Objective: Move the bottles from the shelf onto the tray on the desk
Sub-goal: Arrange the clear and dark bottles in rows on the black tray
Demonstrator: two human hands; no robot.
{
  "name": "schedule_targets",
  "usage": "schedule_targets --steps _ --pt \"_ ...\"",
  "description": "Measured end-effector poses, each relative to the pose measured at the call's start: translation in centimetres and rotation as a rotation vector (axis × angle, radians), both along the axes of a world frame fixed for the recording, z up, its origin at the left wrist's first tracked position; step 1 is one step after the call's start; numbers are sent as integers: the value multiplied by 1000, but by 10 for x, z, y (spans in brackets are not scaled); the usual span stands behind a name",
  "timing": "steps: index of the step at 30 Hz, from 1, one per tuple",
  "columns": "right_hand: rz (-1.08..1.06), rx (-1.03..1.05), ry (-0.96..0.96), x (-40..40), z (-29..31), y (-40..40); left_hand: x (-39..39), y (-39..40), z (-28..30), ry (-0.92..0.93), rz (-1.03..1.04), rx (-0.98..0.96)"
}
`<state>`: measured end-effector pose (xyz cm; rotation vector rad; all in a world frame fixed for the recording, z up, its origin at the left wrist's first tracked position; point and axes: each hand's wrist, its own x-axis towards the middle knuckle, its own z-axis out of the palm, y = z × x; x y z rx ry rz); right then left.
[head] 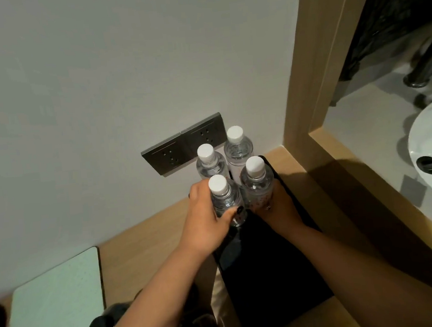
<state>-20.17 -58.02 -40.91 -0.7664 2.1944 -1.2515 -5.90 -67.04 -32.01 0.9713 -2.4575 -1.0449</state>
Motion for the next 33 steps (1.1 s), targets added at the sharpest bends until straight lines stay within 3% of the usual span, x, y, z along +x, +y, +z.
schedule_targets --steps 13,21,26,33 --pt "-104 79 -56 7 -7 8 18 -1 21 -43 57 129" --pt "-279 169 -147 74 52 45 142 2 59 137 354 127" --pt "-182 92 -141 140 86 46 217 13 47 104 490 127" --pt "122 -39 -66 215 127 38 256 25 2 45 416 305"
